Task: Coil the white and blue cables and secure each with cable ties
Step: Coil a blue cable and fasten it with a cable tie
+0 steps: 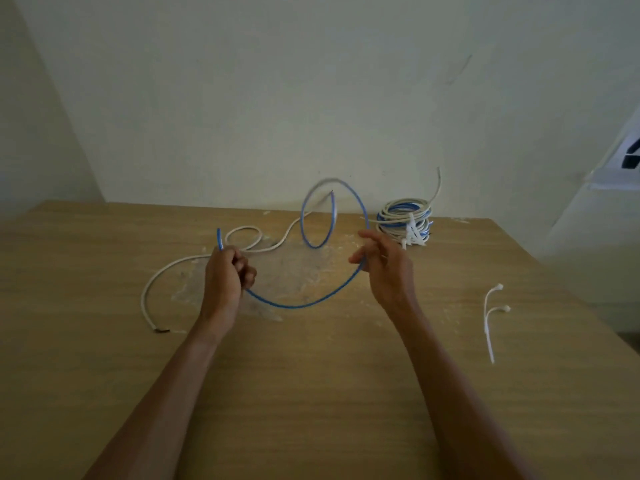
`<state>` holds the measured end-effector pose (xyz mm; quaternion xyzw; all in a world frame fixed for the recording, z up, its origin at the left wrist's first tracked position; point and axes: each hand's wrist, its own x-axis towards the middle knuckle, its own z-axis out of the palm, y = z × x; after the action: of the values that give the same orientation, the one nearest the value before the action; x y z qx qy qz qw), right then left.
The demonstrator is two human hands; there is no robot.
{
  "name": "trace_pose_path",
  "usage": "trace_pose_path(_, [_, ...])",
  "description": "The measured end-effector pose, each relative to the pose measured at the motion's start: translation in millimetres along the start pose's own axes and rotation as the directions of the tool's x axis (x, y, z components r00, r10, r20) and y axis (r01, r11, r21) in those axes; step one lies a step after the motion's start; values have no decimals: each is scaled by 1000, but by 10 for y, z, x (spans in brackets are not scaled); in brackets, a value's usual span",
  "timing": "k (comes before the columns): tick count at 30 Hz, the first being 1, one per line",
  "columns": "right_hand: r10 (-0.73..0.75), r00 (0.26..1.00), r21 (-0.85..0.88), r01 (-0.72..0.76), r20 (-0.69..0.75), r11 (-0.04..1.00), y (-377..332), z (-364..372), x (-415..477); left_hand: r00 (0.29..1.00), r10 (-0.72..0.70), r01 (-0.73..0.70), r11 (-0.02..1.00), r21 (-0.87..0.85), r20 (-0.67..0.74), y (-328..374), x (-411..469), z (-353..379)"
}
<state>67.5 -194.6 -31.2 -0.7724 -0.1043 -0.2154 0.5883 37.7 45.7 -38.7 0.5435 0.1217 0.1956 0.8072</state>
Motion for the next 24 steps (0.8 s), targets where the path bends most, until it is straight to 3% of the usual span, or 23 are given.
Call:
trace_pose_path(3, [-22,972,-349,106,236,931,23,-11,-49,996,-11,23,989,-143,86,22,-9,-61])
trace_pose_path(8, [-40,961,-558,193,275,807,-25,-2,-54,953,-107,99,994,43,284,34,-56,-77])
trace_pose_path(11, [-21,941,-468,187,338,864,-68,-8,-76,919,-165,144,986,83,359,32,-85,-53])
trace_pose_path(14, [82,942,-407,61,324,912,-96,-12,-75,869,-165,103,982,157,466,29,-165,-55])
trace_pose_path(18, [148,984,-436,-92,95,895,0,-116,-17,658,-330,254,943,213,676,81,-264,-95])
trace_pose_path(21, [142,990,-250,-140,-12,958,36,-134,46,531,-376,350,914,208,759,121,-276,-114])
trace_pose_path(23, [98,989,-57,-105,-114,993,-1,-142,54,531,-382,356,911,210,757,124,-290,-92])
trace_pose_path(24, [73,985,2,-74,-153,997,-17,-138,59,569,-384,342,915,215,727,106,-297,-72])
